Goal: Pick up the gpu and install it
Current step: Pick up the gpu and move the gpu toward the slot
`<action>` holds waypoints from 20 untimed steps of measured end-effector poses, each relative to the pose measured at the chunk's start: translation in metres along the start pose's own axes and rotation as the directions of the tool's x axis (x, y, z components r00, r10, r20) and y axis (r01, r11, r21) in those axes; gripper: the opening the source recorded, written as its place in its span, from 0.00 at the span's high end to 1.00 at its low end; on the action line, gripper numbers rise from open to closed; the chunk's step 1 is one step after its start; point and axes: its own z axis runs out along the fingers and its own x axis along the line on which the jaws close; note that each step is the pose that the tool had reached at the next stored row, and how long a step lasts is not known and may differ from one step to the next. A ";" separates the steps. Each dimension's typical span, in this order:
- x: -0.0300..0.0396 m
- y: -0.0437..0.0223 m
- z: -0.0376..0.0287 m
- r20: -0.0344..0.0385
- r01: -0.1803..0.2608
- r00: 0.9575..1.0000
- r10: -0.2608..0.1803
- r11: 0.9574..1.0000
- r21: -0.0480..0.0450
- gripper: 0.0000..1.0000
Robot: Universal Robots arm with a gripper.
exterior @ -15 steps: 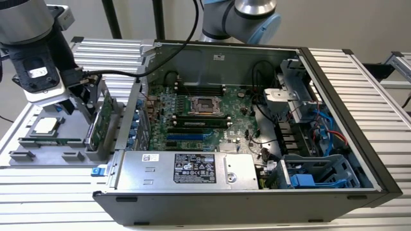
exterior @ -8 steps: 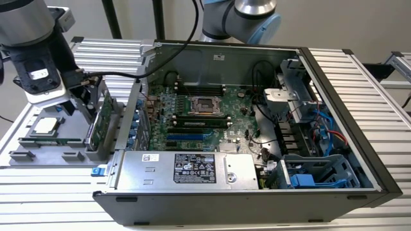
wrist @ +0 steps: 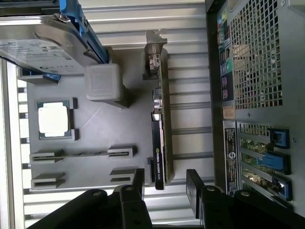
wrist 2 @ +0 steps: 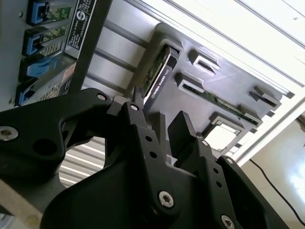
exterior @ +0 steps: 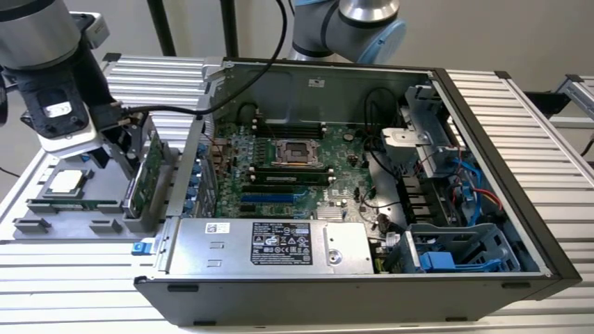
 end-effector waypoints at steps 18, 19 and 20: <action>0.0002 -0.0004 0.0056 0.000 0.000 1.000 0.000 1.000 0.001 0.00; 0.0002 -0.0004 0.0059 0.000 0.000 1.000 0.000 1.000 0.001 0.00; 0.0002 -0.0004 0.0062 0.000 0.000 1.000 0.000 1.000 0.001 0.00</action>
